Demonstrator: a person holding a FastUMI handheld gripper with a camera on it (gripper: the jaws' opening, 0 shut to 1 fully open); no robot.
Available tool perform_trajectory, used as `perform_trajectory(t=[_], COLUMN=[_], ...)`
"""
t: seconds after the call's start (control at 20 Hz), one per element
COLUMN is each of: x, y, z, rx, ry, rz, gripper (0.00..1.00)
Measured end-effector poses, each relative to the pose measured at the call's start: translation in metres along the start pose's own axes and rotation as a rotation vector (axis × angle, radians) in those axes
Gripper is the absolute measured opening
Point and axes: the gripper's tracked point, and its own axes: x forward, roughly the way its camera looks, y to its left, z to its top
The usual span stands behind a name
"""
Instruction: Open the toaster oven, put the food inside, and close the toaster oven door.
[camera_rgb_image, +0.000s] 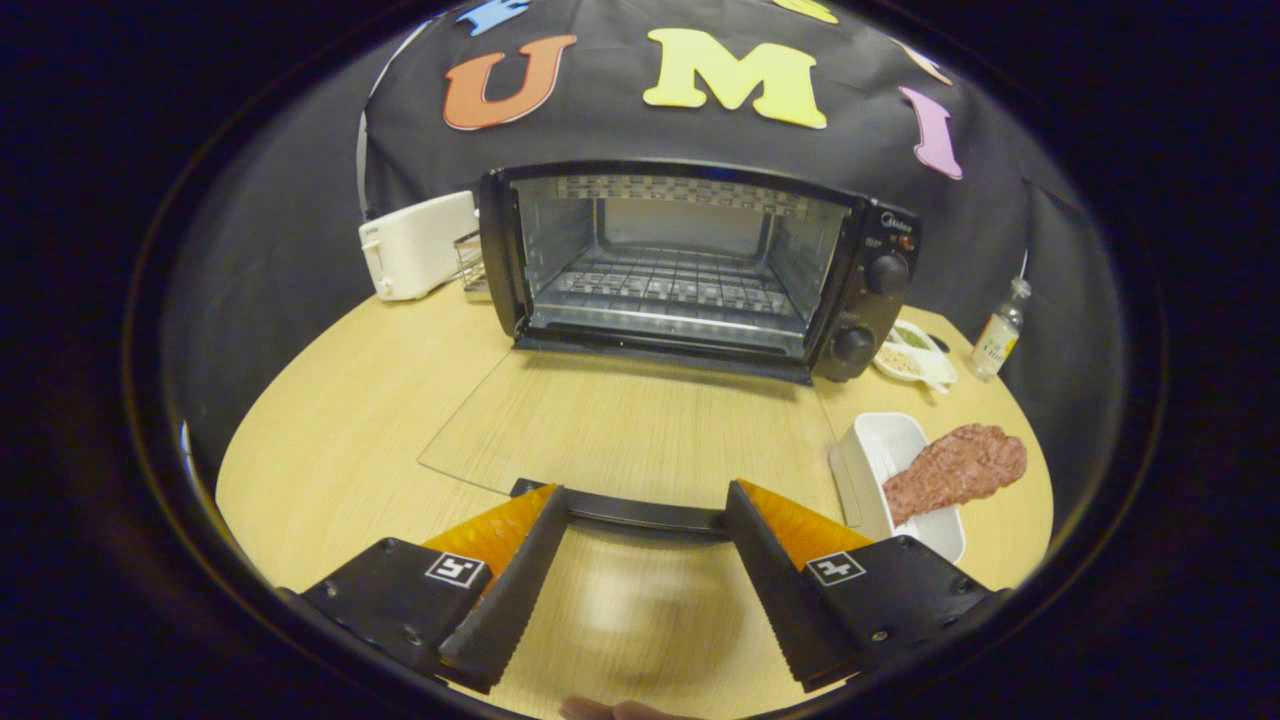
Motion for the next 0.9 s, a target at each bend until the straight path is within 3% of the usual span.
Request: perform_trajectory(t=[0.3, 0.45, 0.9], x=[-0.009, -0.031, -0.104], y=[-0.003, -0.001, -0.061], z=[0.004, 0.014, 0.057], rx=[-0.047, -0.065, 0.012], ry=[-0.011, -0.026, -0.039], rz=[-0.004, 0.049, 0.115], gripper=[1.0, 1.0, 1.0])
